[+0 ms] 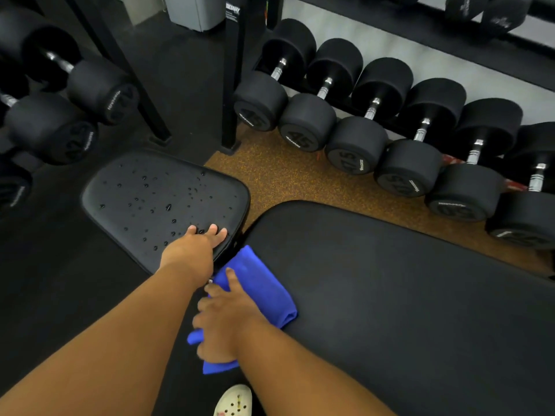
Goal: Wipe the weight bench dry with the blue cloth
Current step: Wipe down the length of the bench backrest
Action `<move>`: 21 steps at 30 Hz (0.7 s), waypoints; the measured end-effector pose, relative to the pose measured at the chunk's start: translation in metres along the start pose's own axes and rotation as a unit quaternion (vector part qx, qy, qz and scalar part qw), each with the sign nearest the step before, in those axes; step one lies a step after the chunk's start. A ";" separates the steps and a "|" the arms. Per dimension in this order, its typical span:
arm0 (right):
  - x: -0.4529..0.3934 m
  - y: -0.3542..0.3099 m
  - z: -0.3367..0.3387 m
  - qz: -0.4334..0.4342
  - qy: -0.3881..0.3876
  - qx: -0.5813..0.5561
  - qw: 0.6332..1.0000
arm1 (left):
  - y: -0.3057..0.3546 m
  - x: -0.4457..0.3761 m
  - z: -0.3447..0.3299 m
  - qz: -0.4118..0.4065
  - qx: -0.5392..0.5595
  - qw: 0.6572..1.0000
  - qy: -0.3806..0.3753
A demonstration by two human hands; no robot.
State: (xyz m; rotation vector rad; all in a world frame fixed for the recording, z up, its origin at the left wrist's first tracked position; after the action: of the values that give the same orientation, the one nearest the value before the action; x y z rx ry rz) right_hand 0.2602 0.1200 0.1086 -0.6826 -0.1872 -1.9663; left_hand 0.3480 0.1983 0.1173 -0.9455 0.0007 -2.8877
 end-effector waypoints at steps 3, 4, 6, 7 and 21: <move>0.014 0.016 0.003 -0.025 0.064 -0.070 0.995 | -0.004 -0.001 -0.004 0.005 0.005 1.000 -0.003; 0.022 0.026 0.005 -0.051 0.086 -0.090 0.991 | -0.003 -0.002 -0.005 0.002 0.005 1.000 0.000; 0.032 0.045 0.009 -0.095 0.120 -0.114 0.982 | -0.004 -0.002 -0.005 -0.002 0.006 1.000 0.004; 0.035 0.053 0.010 -0.112 0.130 -0.119 0.978 | -0.003 -0.002 -0.004 -0.003 0.005 1.000 0.005; 0.034 0.027 0.002 -0.049 0.033 -0.041 0.997 | 0.000 -0.001 -0.003 0.008 -0.008 1.000 -0.006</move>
State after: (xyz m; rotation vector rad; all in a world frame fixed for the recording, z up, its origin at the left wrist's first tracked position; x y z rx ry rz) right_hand 0.2732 0.0811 0.1245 -0.6710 -0.1014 -2.0970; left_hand 0.3470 0.1983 0.1140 -0.9604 0.0319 -2.8716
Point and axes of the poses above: each hand's wrist, its own x-axis away from the middle knuckle, its own z-axis out of the back of the hand, y = z × x, the point moved 5 cm from there along -x, towards the middle knuckle, and after that the axes turned 3 degrees about z, right-handed, at the moved point
